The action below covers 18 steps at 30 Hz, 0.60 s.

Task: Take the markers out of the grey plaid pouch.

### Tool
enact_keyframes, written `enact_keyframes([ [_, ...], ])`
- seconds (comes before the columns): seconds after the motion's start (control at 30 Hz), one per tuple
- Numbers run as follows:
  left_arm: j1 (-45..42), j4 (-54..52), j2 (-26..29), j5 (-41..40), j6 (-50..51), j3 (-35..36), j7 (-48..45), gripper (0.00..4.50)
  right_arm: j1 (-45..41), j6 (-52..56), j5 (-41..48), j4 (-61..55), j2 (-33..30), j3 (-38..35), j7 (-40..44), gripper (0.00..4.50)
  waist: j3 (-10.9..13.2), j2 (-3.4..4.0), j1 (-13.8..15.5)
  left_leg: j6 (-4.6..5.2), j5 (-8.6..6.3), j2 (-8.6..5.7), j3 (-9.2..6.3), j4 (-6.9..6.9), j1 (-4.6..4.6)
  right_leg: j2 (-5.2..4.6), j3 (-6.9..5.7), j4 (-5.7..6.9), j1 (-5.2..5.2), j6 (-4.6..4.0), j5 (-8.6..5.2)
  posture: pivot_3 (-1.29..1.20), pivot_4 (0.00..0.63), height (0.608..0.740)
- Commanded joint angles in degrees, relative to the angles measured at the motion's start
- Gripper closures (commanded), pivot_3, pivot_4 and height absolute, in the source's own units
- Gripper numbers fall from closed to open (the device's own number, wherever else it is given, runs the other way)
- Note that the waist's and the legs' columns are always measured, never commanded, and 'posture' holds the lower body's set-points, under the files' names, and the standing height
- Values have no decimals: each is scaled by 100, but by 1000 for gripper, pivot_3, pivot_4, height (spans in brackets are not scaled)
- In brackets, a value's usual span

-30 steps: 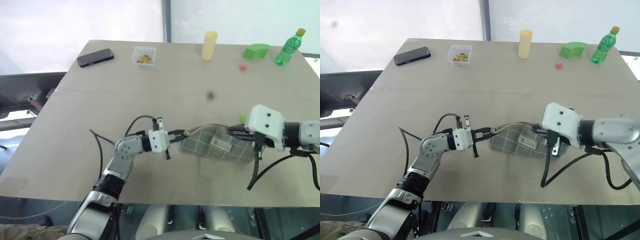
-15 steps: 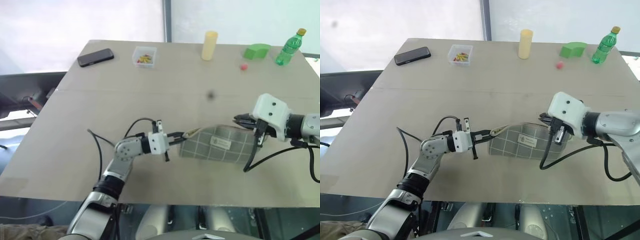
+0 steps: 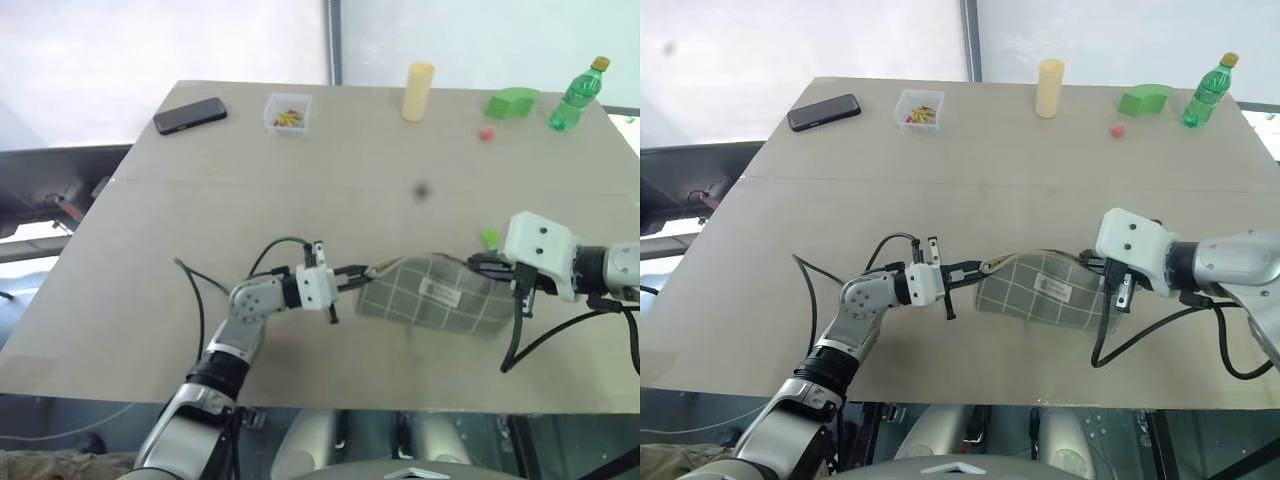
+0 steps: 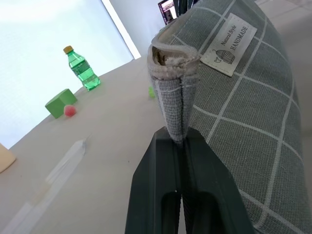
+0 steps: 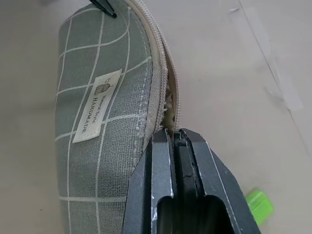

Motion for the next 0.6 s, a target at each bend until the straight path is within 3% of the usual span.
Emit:
enact_keyframes([
  [0.03, 31, -30, -1, -59, -84, 10, 24, 4500, 65, -61, 260, -340, -62, -277, 195, 4314, 0, 0, 0, 0, 0, 0, 0, 0, 0, 0, 0, 0, 0, 0, 0, 0, 150, 740],
  [0.4, 39, -49, -31, -25, -23, -7, 60, 4500, -11, 83, 1196, -855, 187, -615, 149, 4314, 0, -1, 0, 10, -6, 1, 0, 2, 1, 0, 0, 0, 3, 0, 0, 0, 150, 740],
  [0.6, -42, 87, -99, -26, -182, 44, 115, 4500, 348, 140, 986, -1018, 25, -130, 111, 4314, -1, -2, 17, 5, -3, 0, 0, 3, 1, 0, 0, 0, 3, 1, 0, 0, 150, 740],
])
